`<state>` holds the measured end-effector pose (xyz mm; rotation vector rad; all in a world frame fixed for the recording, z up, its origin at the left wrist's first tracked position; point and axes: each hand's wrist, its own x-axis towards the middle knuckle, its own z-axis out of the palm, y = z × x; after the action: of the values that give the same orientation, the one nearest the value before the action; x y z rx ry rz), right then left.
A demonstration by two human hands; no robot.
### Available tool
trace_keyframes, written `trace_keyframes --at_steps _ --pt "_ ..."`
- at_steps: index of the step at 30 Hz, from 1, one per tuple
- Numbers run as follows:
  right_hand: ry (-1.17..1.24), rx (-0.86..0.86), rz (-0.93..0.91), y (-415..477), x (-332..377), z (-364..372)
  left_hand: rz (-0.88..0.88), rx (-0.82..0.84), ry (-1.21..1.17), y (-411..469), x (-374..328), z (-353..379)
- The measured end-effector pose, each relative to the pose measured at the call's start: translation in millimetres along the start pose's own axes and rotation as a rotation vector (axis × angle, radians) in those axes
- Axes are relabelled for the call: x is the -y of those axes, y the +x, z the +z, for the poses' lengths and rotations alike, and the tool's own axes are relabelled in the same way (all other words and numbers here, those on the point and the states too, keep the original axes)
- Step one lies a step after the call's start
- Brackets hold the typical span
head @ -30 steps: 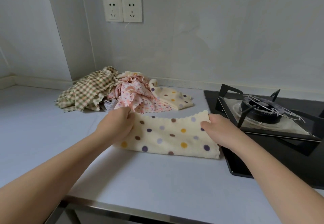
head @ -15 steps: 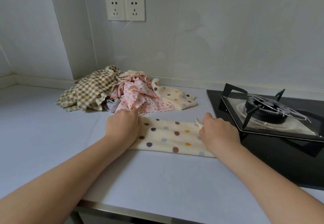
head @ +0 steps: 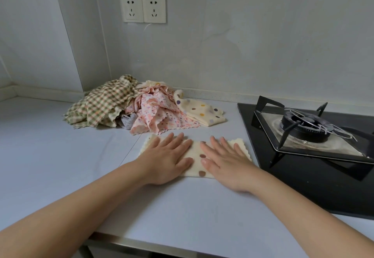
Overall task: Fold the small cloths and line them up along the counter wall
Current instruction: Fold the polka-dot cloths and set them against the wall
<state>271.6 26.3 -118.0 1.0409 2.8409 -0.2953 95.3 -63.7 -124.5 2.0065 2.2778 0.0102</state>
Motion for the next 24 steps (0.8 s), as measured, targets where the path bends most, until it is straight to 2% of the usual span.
trace_keyframes --at_steps 2,4,6,8,10,13,15,17,19,24 --pt "0.006 -0.032 0.020 5.8 -4.5 -2.5 -0.027 -0.003 0.000 -0.2 -4.0 -1.8" --pt "-0.003 -0.186 0.018 6.1 -8.0 -6.2 -0.070 -0.045 0.038 -2.7 -8.7 -3.6" --pt "-0.016 -0.398 -0.009 3.9 -11.2 -8.0 -0.126 -0.176 0.072 -7.6 -13.1 -8.5" --pt "0.055 -0.485 -0.046 -0.5 -8.8 -9.8 -0.182 -0.342 0.093 -10.6 -12.6 -16.5" --pt "0.051 -0.449 -0.060 -0.5 -8.4 -9.0 -0.154 -0.442 0.073 -11.3 -6.6 -20.2" --pt "0.024 -0.336 -0.059 3.6 -16.0 -5.0 0.129 -0.575 -0.038 -11.1 9.5 -19.9" --pt "0.069 -0.325 -0.084 2.9 -19.7 -7.0 0.368 -0.539 -0.171 -12.3 19.2 -20.0" --pt "0.101 -0.344 -0.130 -1.1 -20.2 -12.7 0.498 -0.400 -0.258 -9.5 23.5 -15.5" --pt "0.114 -0.314 -0.152 -5.2 -21.7 -19.5 0.514 -0.352 -0.264 -3.7 19.5 -7.8" --pt "0.075 -0.136 -0.277 -15.5 -28.9 -24.9 0.419 -0.587 -0.213 4.0 11.3 1.8"
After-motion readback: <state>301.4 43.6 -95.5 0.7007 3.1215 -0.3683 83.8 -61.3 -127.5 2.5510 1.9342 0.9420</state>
